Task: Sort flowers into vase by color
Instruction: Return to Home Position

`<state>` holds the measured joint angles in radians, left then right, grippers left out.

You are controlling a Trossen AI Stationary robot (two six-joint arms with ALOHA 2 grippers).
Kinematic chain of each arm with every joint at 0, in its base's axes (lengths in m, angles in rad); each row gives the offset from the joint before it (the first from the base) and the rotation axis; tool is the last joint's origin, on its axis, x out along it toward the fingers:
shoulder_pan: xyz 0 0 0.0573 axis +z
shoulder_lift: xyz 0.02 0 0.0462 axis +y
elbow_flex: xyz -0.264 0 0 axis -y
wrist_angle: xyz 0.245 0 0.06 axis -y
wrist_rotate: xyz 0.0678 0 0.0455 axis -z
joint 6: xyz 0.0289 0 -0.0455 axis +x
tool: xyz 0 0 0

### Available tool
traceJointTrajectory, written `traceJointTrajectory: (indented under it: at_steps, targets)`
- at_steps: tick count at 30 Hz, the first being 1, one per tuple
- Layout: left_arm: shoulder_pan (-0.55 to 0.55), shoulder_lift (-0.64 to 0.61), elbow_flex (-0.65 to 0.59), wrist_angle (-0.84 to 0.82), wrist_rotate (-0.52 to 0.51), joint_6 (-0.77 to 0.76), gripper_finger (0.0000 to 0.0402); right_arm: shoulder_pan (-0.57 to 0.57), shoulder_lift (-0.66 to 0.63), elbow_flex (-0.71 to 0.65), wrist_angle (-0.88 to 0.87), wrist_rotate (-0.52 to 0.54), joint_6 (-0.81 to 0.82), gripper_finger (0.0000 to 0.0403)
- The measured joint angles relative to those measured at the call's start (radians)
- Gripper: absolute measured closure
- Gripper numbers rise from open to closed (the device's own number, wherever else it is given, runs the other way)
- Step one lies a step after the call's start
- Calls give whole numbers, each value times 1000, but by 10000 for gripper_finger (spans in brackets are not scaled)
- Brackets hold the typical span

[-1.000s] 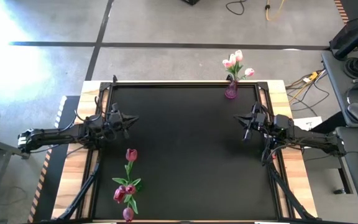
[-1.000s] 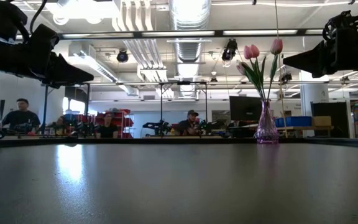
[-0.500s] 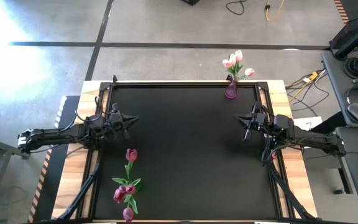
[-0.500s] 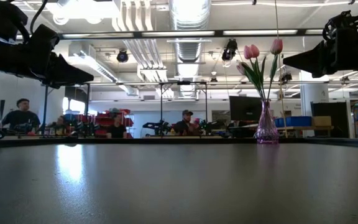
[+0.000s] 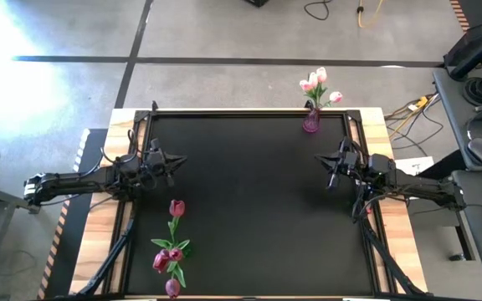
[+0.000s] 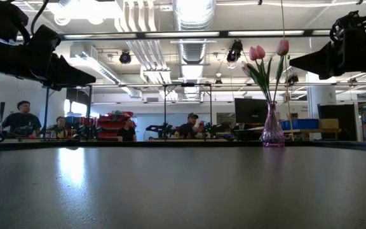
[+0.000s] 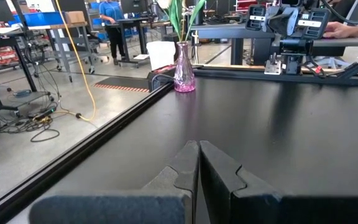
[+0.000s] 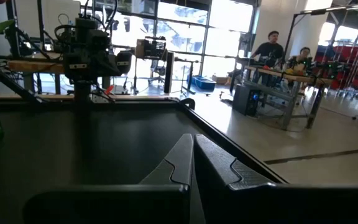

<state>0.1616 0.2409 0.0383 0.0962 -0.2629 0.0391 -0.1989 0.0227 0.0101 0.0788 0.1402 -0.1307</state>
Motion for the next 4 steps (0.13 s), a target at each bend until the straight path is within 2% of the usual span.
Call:
traceJointTrajectory:
  at_steps: [4]
  targets:
    - [0, 0, 0, 0, 0, 0, 402, 0, 0, 0, 0, 0, 0, 394]
